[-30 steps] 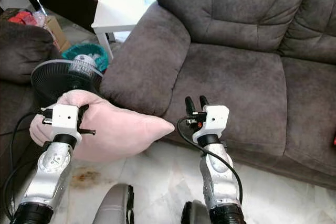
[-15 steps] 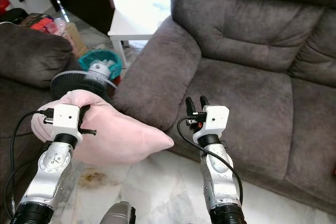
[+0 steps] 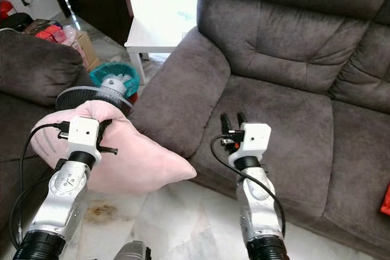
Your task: Move the pillow to the sofa from floor
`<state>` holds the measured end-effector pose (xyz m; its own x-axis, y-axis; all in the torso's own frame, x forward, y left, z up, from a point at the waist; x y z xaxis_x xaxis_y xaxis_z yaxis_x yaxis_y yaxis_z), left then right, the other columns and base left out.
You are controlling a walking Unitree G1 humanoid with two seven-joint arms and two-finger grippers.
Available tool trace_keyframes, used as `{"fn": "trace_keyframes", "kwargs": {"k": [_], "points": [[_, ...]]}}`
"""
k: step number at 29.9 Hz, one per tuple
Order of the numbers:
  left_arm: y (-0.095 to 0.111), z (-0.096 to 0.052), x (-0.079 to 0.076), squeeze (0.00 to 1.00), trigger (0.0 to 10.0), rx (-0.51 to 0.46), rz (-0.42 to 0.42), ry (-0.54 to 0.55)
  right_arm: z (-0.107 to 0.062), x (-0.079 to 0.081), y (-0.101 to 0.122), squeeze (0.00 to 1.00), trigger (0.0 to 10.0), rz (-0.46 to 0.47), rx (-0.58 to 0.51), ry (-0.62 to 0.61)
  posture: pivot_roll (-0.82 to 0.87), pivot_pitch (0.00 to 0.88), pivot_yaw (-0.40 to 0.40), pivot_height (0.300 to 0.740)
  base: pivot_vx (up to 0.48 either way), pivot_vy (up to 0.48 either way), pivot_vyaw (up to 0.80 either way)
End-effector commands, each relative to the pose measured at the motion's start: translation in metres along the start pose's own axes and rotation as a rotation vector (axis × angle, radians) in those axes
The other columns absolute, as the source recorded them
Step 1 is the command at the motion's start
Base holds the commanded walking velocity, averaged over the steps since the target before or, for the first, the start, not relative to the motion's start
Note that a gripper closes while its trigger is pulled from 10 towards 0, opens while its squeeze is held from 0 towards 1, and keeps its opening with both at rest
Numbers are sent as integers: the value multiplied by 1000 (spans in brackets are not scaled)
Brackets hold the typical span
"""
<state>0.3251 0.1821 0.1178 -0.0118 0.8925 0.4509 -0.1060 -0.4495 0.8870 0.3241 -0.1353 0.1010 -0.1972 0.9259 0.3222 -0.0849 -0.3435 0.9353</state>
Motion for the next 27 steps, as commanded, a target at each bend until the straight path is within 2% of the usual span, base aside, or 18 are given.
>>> {"fn": "trace_keyframes", "kwargs": {"k": [1,6,8,11,14,15,20,24,27], "points": [[22,5,11,0,10000,-94,14,36,0,-2,-2,0,10000,-1,10,-6,183,103,5,740,0,0,0],[26,5,8,0,10000,-106,4,11,0,-4,-1,0,10000,-11,16,-2,186,104,3,740,0,0,0],[32,6,4,0,10000,-128,-4,-23,1,-5,-2,0,10000,-42,36,13,188,107,4,740,0,0,0],[41,6,-1,0,10000,-164,-18,-72,4,-16,-8,0,10000,-185,144,45,176,109,7,740,0,0,0],[45,7,-5,0,10000,-173,-25,-104,8,-40,1,0,10000,-285,207,34,169,112,6,740,0,0,0],[45,7,-5,0,10000,-173,-25,-104,8,-40,1,0,10000,-285,207,34,169,112,6,740,0,0,0],[50,8,-15,0,10000,-191,-45,-183,3,-60,-10,0,10000,-492,442,112,158,115,6,740,0,0,0],[57,7,-29,0,10000,-215,-55,-314,2,-62,-14,0,10000,-500,481,133,163,116,6,740,0,0,0],[56,6,-38,0,10000,-218,-23,-403,1,-58,-20,0,10000,-503,502,143,164,114,6,740,0,0,0]]}}
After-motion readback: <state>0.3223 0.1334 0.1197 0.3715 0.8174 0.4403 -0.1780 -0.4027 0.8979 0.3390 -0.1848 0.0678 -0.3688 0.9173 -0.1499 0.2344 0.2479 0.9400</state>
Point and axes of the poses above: a point about 5 cm out from each wrist's last joint towards the gripper, its own z axis pointing out of the wrist towards the gripper, its own y axis along the axis of the wrist's last joint, x = y × z, the point moved 2 cm from there along z, pointing out of the wrist towards the gripper, and after that the axes turned 12 degrees about z, right-handed, at the moved point
